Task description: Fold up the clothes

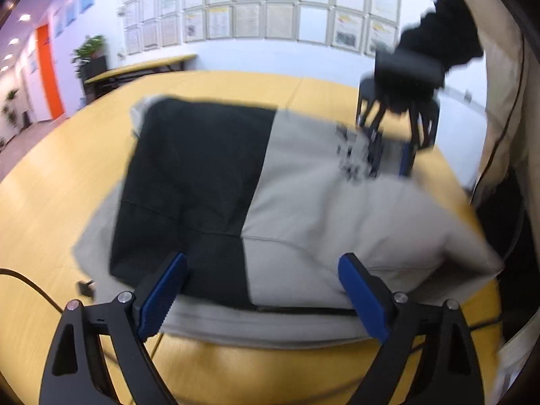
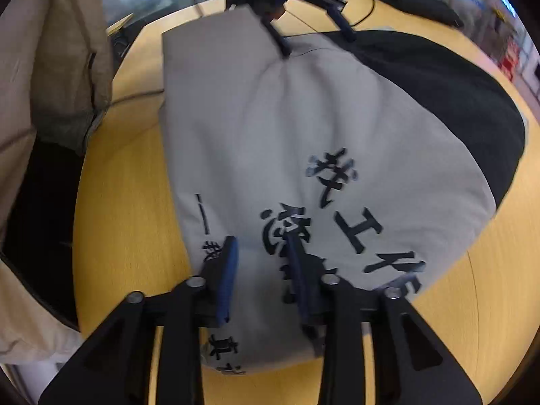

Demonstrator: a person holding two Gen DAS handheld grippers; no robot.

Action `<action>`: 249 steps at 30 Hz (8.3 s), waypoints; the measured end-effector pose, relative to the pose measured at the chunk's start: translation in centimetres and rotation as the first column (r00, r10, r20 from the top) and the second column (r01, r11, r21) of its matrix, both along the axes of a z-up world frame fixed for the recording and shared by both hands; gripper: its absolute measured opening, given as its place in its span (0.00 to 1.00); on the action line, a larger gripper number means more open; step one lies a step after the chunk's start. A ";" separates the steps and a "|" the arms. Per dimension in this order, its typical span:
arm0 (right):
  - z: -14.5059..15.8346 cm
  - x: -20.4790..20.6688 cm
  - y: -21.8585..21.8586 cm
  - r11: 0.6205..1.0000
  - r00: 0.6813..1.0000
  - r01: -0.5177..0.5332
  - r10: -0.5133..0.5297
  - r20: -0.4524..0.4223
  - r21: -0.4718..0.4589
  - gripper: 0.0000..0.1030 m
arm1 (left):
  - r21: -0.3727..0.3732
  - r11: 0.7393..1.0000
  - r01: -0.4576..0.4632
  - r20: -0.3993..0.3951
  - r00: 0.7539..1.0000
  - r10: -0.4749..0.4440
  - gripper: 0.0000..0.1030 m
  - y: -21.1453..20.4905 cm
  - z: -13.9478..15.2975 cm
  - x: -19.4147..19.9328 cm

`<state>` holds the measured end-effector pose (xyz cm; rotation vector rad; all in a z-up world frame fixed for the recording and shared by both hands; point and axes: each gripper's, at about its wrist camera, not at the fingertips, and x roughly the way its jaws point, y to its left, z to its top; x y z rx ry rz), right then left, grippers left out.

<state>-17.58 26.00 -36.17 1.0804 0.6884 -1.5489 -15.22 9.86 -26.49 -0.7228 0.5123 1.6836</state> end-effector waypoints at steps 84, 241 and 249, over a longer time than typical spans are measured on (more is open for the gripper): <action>-2.2 -3.8 2.7 0.821 0.819 0.532 -0.436 0.373 -0.210 0.47 | -0.159 0.733 -0.662 0.590 0.531 0.608 0.98 -0.5 -3.9 17.3; 0.5 -21.4 -45.2 0.975 0.975 0.213 -0.216 -0.047 -0.060 0.39 | -0.101 0.409 -0.907 0.320 0.359 0.876 0.79 -49.9 -8.8 2.8; 7.2 -23.9 -45.3 0.934 0.981 0.153 -0.182 -0.064 -0.323 0.42 | -0.081 0.401 -0.913 0.361 0.348 0.865 0.78 -49.9 -8.8 2.2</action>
